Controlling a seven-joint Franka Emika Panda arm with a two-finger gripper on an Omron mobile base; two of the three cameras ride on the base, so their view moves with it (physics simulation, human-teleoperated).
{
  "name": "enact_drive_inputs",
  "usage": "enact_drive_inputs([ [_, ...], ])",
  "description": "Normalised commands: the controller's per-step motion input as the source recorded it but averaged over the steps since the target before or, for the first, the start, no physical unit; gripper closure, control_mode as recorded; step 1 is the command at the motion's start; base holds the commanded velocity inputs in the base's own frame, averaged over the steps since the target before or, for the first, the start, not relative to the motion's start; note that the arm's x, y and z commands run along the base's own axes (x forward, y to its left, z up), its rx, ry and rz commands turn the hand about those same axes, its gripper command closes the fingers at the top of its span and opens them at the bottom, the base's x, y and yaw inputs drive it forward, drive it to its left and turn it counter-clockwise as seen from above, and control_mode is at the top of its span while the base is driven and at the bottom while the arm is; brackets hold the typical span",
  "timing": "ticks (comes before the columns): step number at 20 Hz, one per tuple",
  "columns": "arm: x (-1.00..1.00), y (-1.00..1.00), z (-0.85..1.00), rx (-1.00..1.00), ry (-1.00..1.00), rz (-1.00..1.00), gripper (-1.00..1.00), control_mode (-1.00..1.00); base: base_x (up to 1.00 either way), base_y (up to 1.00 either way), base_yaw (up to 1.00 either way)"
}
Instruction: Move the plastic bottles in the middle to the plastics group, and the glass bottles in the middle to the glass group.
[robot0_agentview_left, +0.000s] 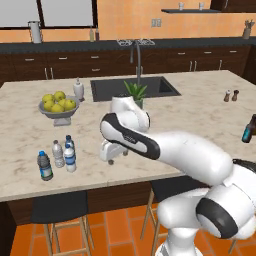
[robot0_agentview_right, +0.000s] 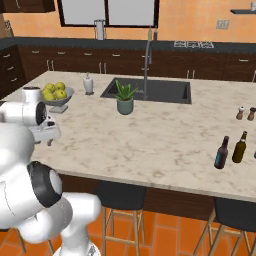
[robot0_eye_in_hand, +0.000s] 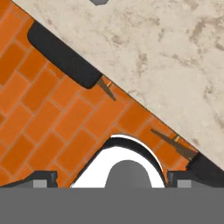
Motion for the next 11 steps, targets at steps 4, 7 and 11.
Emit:
enact_drive_inputs([
  [4,-0.36,-0.66,0.61,0.00,-0.02,-0.10,-1.00,-1.00,0.00,0.00,0.00],
  [7,-0.08,-0.15,0.84,-0.12,-0.04,-0.14,-1.00,-1.00,0.00,0.00,0.00],
  [11,-0.02,-0.69,0.45,-0.04,-0.01,-0.19,-1.00,-1.00,0.00,0.00,0.00],
])
